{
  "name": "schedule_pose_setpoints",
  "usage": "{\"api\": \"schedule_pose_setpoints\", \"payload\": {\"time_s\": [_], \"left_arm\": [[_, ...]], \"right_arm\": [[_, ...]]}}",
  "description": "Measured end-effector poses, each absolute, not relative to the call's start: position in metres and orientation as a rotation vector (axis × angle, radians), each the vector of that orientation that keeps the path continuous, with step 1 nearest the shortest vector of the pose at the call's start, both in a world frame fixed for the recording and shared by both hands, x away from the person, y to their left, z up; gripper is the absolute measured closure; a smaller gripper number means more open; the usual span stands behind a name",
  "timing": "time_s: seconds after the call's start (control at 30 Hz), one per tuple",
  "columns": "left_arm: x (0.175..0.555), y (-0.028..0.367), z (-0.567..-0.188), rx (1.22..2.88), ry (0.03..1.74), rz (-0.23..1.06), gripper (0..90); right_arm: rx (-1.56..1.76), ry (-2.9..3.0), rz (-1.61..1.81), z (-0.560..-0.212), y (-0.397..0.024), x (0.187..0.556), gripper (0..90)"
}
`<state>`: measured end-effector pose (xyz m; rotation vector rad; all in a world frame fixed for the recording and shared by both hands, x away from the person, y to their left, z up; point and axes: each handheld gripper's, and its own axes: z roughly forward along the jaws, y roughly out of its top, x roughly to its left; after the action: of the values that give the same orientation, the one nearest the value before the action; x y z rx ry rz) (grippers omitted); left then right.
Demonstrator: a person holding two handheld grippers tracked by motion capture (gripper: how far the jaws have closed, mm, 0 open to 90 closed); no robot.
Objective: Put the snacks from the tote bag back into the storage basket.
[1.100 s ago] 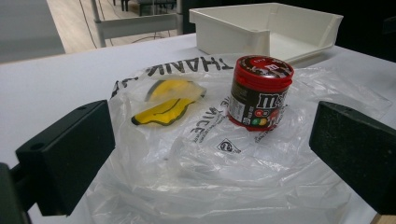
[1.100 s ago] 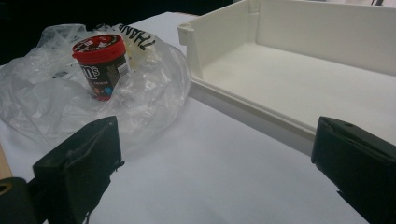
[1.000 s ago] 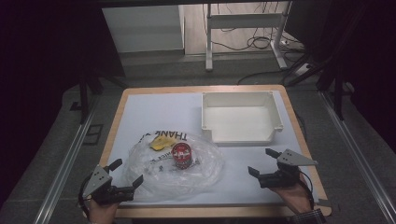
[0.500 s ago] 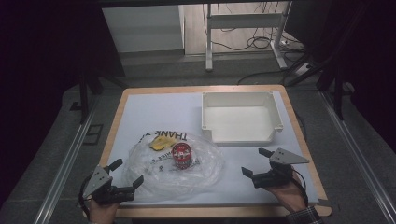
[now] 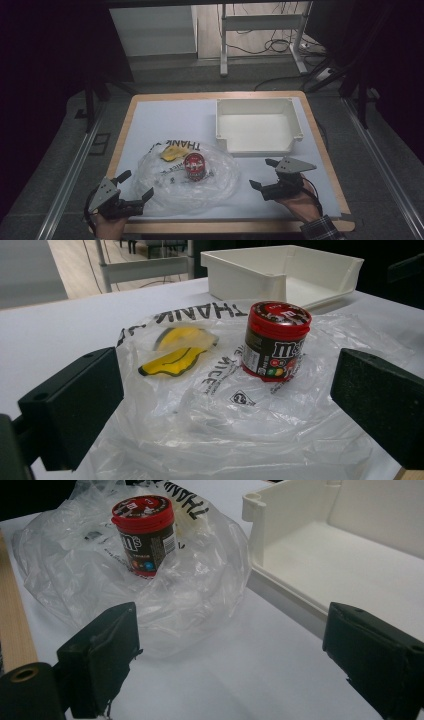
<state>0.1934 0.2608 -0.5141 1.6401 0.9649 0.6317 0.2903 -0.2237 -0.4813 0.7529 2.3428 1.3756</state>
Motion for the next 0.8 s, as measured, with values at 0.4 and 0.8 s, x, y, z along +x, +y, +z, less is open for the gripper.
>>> {"api": "schedule_pose_setpoints", "payload": {"time_s": [0.4,0.8], "left_arm": [[0.193,0.262,-0.514,1.635,0.965,0.626,0.4],[0.193,0.262,-0.513,1.633,0.962,0.623,0.4]], "right_arm": [[0.695,2.357,1.294,-0.482,-0.213,0.296,8.7],[0.704,2.398,1.317,-0.481,-0.199,0.303,10.1]]}}
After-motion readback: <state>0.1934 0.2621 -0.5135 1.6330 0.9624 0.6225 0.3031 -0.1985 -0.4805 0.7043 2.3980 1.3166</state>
